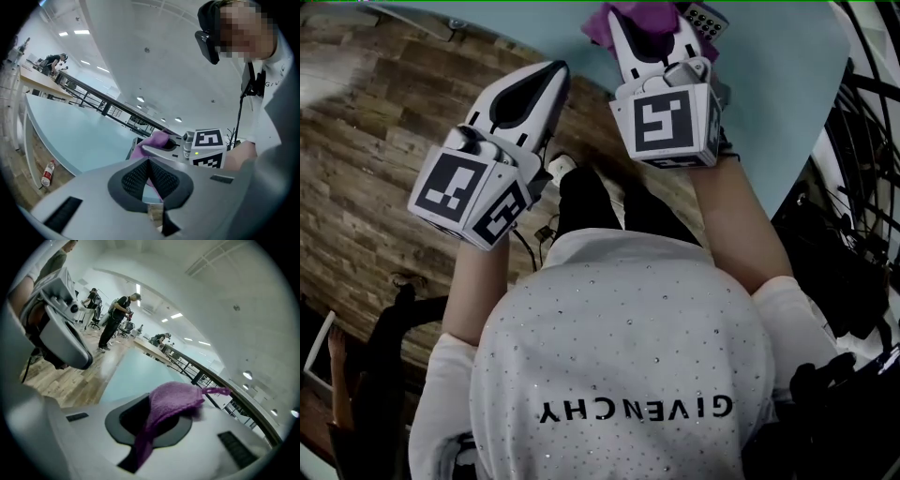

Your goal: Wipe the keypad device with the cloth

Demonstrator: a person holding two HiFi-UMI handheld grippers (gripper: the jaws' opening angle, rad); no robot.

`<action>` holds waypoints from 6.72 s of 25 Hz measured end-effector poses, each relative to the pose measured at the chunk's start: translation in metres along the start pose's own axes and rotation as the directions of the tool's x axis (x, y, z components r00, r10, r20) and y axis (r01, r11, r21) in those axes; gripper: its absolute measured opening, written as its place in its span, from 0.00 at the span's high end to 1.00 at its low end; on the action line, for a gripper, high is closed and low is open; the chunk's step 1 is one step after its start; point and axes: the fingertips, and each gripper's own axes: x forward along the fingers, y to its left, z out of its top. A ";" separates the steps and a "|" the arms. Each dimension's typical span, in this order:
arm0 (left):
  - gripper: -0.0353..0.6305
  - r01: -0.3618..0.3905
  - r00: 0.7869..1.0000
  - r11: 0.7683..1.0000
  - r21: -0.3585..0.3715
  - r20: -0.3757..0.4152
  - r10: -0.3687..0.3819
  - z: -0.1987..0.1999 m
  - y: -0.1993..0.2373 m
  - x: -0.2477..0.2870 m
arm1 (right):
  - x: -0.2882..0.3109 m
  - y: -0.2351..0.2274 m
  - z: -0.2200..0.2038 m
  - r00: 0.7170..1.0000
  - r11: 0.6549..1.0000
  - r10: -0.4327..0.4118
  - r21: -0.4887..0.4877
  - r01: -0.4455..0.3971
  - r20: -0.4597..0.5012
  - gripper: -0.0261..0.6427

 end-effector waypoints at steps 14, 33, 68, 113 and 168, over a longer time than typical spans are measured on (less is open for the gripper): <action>0.95 0.018 0.998 1.000 -0.023 -0.067 -0.020 -0.020 0.010 0.001 | -0.029 -0.046 -0.071 0.971 0.981 -0.178 0.046 0.188 -0.157 0.93; 0.95 -0.047 0.999 0.997 -0.056 -0.003 0.046 -0.004 0.005 -0.022 | -0.037 -0.036 -0.059 0.984 0.985 -0.137 0.087 0.147 -0.112 0.93; 0.95 -0.012 1.000 0.992 -0.124 -0.016 0.010 -0.012 -0.012 -0.040 | -0.055 -0.032 -0.084 0.976 0.962 -0.129 0.216 0.166 -0.176 0.93; 0.95 -0.240 0.969 0.953 -0.183 0.016 0.247 0.026 0.007 -0.017 | 0.020 0.053 -0.014 0.869 0.859 0.495 0.138 -0.493 0.024 0.93; 0.95 0.178 0.962 0.983 -0.041 -0.204 -0.183 0.125 0.167 -0.080 | 0.028 -0.003 0.000 0.874 0.835 -0.187 0.395 0.382 -0.449 0.93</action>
